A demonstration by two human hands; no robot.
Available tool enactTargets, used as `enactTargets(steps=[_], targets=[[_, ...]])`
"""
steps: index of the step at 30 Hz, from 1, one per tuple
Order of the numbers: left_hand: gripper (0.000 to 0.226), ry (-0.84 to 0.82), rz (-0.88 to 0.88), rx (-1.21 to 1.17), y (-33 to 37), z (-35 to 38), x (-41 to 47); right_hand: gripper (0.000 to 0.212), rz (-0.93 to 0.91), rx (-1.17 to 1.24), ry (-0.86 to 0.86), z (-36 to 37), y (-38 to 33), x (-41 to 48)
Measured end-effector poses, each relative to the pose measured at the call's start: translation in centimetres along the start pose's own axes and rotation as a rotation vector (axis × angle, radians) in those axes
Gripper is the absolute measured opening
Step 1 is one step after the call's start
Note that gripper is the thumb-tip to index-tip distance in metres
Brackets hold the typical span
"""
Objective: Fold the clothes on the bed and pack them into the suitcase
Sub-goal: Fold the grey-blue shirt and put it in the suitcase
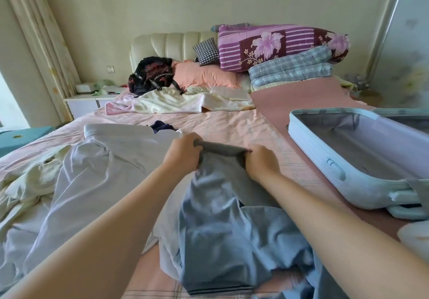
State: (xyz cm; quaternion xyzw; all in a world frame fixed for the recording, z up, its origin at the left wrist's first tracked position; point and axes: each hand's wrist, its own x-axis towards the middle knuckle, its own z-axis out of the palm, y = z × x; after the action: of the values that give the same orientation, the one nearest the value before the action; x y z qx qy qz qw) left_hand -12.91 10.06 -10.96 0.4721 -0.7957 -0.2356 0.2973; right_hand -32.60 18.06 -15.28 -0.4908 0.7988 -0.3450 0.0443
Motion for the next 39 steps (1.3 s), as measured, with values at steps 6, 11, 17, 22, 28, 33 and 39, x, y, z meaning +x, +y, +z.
enactTargets(steps=[6,11,17,22,28,33,39], targets=[[0.065,-0.316,-0.091,-0.036,-0.8,4.3,-1.5,0.089,0.147,0.155,-0.334,-2.0,1.4,0.3],[0.050,-0.454,-0.077,0.496,-1.6,4.8,-7.0,0.056,-0.086,-0.136,-0.272,-1.4,2.4,-5.2],[0.047,-0.474,-0.119,0.701,-2.5,4.8,-11.3,0.085,-0.334,-0.196,-0.577,-1.4,1.8,-12.7],[0.013,-0.280,0.028,0.201,0.2,4.4,-12.6,0.042,-0.367,-0.162,-0.417,-0.4,2.7,-15.1],[0.035,-0.435,0.134,-0.471,5.9,5.0,-13.3,0.066,-0.121,0.543,-0.268,-5.7,2.6,-14.1],[0.034,-0.269,0.168,-0.315,7.5,4.9,-12.3,0.032,-0.145,0.256,-0.057,-8.3,3.6,-12.0],[0.022,-0.315,0.104,0.090,2.9,4.8,-10.9,0.034,-0.050,-0.755,-0.180,-10.8,5.5,-11.1]])
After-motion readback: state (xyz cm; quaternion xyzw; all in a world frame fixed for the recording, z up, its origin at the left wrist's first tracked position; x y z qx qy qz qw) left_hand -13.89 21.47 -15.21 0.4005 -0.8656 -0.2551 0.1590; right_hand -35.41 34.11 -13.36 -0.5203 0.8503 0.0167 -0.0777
